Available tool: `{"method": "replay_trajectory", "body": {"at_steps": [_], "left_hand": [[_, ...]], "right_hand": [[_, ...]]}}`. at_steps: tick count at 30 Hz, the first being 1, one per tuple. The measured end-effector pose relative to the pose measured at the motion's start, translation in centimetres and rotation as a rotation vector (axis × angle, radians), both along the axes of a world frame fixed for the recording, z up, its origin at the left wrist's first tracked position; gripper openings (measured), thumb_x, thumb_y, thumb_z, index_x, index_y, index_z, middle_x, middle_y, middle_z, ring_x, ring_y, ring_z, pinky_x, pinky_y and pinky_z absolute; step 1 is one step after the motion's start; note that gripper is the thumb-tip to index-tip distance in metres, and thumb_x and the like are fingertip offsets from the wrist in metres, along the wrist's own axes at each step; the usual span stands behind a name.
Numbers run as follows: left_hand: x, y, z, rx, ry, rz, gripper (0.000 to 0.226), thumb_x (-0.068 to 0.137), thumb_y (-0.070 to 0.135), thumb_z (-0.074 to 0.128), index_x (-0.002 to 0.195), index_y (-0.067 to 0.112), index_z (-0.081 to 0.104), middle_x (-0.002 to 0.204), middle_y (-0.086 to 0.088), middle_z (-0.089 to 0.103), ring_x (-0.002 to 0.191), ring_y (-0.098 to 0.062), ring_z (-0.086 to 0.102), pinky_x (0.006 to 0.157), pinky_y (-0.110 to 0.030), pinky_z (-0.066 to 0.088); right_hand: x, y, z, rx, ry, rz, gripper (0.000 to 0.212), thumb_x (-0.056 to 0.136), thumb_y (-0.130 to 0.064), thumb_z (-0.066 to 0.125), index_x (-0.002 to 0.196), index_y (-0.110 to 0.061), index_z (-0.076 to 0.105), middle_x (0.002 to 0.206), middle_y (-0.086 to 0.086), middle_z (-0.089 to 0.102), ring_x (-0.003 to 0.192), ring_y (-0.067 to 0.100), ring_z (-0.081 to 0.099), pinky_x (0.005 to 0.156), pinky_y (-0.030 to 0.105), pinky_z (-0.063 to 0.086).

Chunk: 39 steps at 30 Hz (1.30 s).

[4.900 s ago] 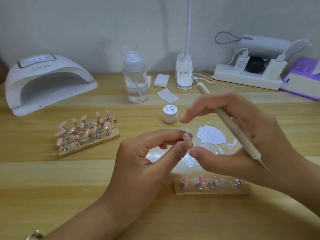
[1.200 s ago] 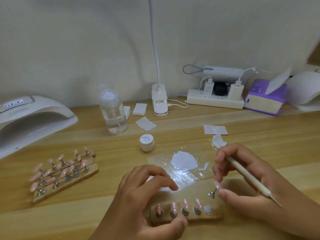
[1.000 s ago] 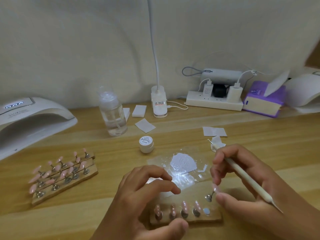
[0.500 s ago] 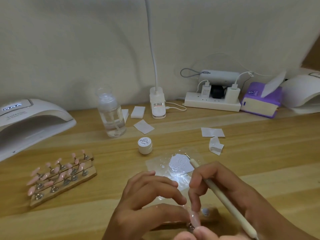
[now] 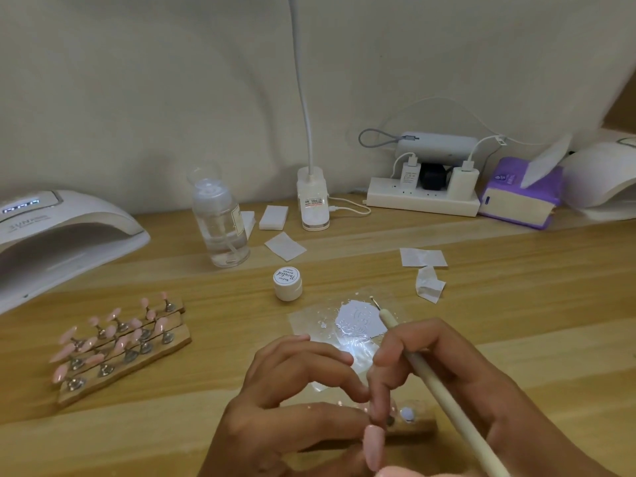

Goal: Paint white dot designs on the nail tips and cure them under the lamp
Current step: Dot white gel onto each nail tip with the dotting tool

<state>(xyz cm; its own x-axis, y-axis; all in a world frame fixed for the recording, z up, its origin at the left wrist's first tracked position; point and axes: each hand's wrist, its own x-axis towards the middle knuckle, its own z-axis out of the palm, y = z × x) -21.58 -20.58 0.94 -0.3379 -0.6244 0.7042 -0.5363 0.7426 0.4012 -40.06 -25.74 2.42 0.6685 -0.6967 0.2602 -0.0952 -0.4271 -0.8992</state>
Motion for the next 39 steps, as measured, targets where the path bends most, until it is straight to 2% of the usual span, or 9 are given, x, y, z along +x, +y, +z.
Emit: {"method": "replay_trajectory", "body": {"at_steps": [2,4,7,10,14,18,26,31,39], "left_hand": [[0.0,-0.3,0.1,0.027,0.058,0.029,0.032,0.089,0.043,0.063,0.068,0.024,0.078,0.085,0.013,0.070,0.095,-0.007,0.069,0.085,-0.038,0.052],[0.2,-0.6,-0.1,0.049,0.141,0.094,0.019,0.078,0.034,0.072,0.069,0.018,0.078,0.082,0.010,0.071,0.090,-0.012,0.070,0.076,-0.040,0.054],[0.9,-0.5,-0.3,0.215,0.368,0.207,0.015,0.074,0.038,0.074,0.074,0.024,0.079,0.081,0.011,0.075,0.086,-0.012,0.072,0.075,-0.037,0.055],[1.6,-0.8,-0.7,0.410,0.527,0.354,0.014,0.069,0.047,0.086,0.074,0.037,0.078,0.080,0.014,0.076,0.077,-0.014,0.073,0.074,-0.031,0.055],[2.0,-1.6,-1.3,0.612,0.482,0.292,0.008,0.072,0.031,0.079,0.076,0.038,0.078,0.080,0.013,0.077,0.080,-0.007,0.074,0.077,-0.026,0.059],[2.5,-1.8,-1.8,0.696,0.434,0.209,0.008,0.077,0.043,0.081,0.082,0.038,0.078,0.086,0.010,0.078,0.089,-0.009,0.074,0.088,-0.045,0.058],[2.7,-2.2,-2.0,0.753,0.462,0.115,0.025,0.071,0.054,0.068,0.084,0.035,0.078,0.089,0.012,0.078,0.106,0.003,0.067,0.111,-0.046,0.037],[2.7,-2.3,-2.1,0.755,0.439,0.123,0.007,0.076,0.039,0.072,0.081,0.036,0.076,0.086,0.013,0.078,0.106,0.005,0.066,0.114,-0.038,0.031],[2.5,-2.2,-2.0,0.738,0.411,0.142,0.007,0.077,0.037,0.069,0.081,0.035,0.074,0.084,0.016,0.077,0.105,0.008,0.065,0.107,-0.023,0.028]], "right_hand": [[-0.9,1.0,-1.2,0.083,-0.085,-0.029,0.054,0.080,-0.075,0.055,0.105,-0.027,0.055,0.081,-0.005,0.072,0.086,-0.002,0.063,0.083,0.014,0.043],[-1.8,1.8,-1.2,-0.034,-0.148,-0.208,0.044,0.081,-0.070,0.060,0.108,-0.035,0.058,0.089,-0.010,0.074,0.089,0.001,0.064,0.088,0.015,0.044],[-2.8,0.6,0.4,-0.126,-0.173,-0.393,0.048,0.092,-0.070,0.041,0.108,-0.035,0.070,0.078,-0.005,0.074,0.097,0.004,0.067,0.089,0.033,0.045],[-3.0,-2.1,1.9,-0.224,-0.034,-0.503,0.053,0.101,-0.059,0.028,0.092,-0.037,0.075,0.069,-0.007,0.072,0.086,0.001,0.069,0.080,0.015,0.046],[-2.0,-5.4,1.3,-0.205,0.081,-0.519,0.049,0.098,-0.048,0.043,0.070,-0.023,0.075,0.064,-0.004,0.069,0.060,0.006,0.064,0.059,0.010,0.045],[0.0,-6.9,-1.0,-0.169,0.086,-0.487,0.045,0.093,-0.050,0.048,0.069,-0.020,0.071,0.063,-0.006,0.066,0.057,0.007,0.061,0.057,0.013,0.045],[0.7,-7.2,-2.9,-0.240,0.003,-0.469,0.041,0.093,-0.046,0.049,0.070,-0.020,0.070,0.064,-0.016,0.064,0.061,0.005,0.064,0.058,0.007,0.043],[0.7,-7.4,-3.1,-0.253,0.028,-0.454,0.040,0.094,-0.044,0.050,0.069,-0.021,0.070,0.072,-0.003,0.068,0.066,0.009,0.066,0.061,0.009,0.044],[0.6,-7.2,-3.0,-0.214,0.033,-0.465,0.042,0.094,-0.045,0.049,0.068,-0.020,0.070,0.069,-0.008,0.068,0.065,0.007,0.065,0.059,0.009,0.044]]}}
